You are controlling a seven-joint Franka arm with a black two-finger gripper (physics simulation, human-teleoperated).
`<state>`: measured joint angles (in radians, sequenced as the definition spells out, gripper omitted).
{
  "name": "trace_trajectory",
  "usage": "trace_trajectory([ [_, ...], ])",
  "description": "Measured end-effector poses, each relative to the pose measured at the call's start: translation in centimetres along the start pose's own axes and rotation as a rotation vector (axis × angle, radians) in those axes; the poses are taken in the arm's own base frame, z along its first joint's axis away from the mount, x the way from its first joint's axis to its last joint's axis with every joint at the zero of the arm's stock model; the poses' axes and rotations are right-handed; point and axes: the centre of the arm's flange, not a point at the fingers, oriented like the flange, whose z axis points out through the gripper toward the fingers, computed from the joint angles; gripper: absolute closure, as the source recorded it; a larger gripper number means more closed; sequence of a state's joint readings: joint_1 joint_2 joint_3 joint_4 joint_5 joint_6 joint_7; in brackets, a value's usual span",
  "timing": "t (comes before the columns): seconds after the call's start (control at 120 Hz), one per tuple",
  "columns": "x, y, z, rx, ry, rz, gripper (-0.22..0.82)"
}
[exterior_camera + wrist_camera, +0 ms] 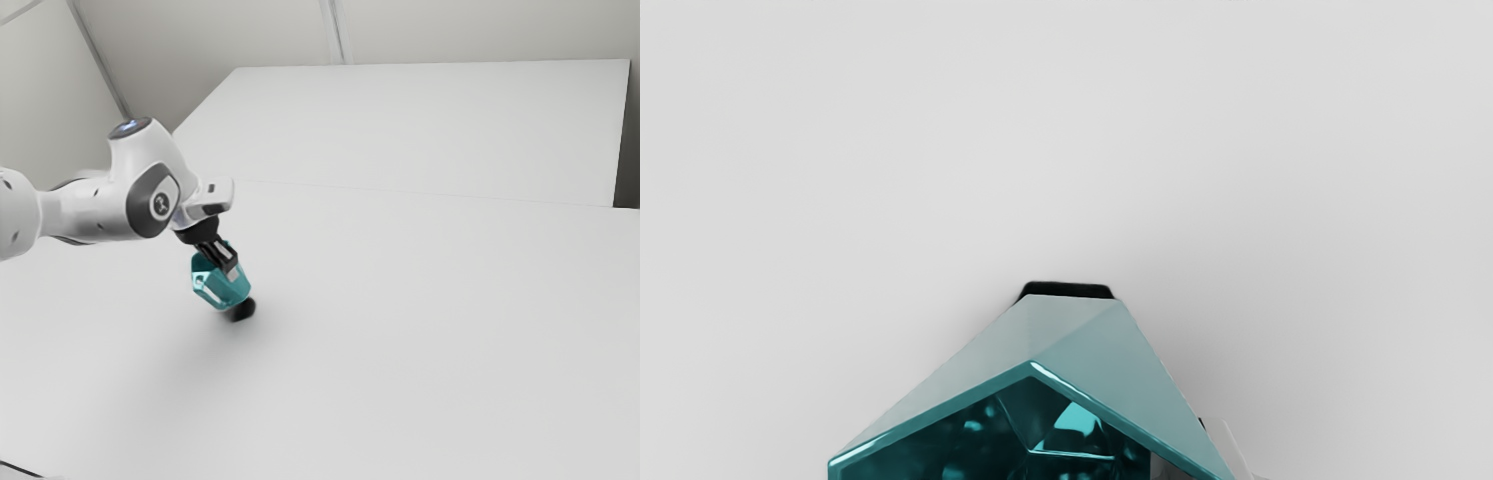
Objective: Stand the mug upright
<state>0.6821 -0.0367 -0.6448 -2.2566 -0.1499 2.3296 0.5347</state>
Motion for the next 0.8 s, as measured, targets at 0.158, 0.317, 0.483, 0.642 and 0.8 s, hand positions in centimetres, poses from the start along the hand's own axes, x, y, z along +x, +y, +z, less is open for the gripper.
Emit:
trace_trajectory([
  [0.158,-0.2,0.8,1.2,0.002,-0.011,-0.050,0.77],
  [0.317,-0.1,1.6,2.5,-0.013,-0.019,-0.090,0.77],
  [0.483,0.3,2.2,3.4,-0.025,-0.018,-0.121,0.77],
  [0.642,0.3,2.5,3.6,-0.026,-0.018,-0.149,0.58],
  [0.8,0.2,2.2,3.6,-0.023,-0.014,-0.179,0.28],
])
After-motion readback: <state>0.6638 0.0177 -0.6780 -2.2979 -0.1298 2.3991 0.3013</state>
